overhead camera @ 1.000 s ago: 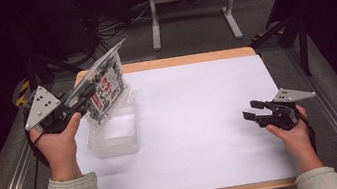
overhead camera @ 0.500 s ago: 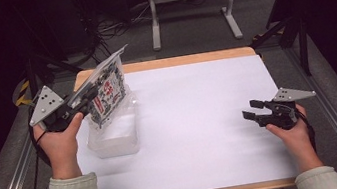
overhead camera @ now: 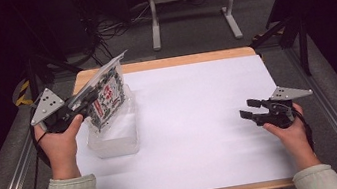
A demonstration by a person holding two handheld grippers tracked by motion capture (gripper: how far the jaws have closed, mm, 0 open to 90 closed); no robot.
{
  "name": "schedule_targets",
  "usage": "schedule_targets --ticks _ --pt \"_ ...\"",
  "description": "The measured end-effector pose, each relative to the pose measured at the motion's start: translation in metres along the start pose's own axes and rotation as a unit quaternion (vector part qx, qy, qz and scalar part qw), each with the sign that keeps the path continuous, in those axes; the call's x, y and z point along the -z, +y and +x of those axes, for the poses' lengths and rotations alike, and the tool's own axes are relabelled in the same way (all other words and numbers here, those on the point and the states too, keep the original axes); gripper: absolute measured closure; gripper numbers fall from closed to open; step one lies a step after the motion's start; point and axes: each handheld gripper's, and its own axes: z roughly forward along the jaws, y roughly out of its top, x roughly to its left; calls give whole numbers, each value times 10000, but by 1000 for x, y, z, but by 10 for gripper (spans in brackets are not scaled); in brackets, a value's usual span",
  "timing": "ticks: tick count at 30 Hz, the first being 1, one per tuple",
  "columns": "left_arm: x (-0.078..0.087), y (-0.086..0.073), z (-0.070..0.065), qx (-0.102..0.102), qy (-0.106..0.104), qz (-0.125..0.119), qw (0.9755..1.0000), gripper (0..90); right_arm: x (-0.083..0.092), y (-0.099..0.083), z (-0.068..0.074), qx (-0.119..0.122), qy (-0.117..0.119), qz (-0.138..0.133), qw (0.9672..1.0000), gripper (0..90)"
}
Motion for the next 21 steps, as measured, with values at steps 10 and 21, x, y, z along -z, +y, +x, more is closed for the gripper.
schedule_targets --ticks 10,21 --pt "-9 -8 3 55 -132 126 9998 740 0 0 0 -61 18 -4 10000 410" --pt "-16 -20 11 232 -273 97 9993 738 -1 0 -1 -67 7 18 10000 407"
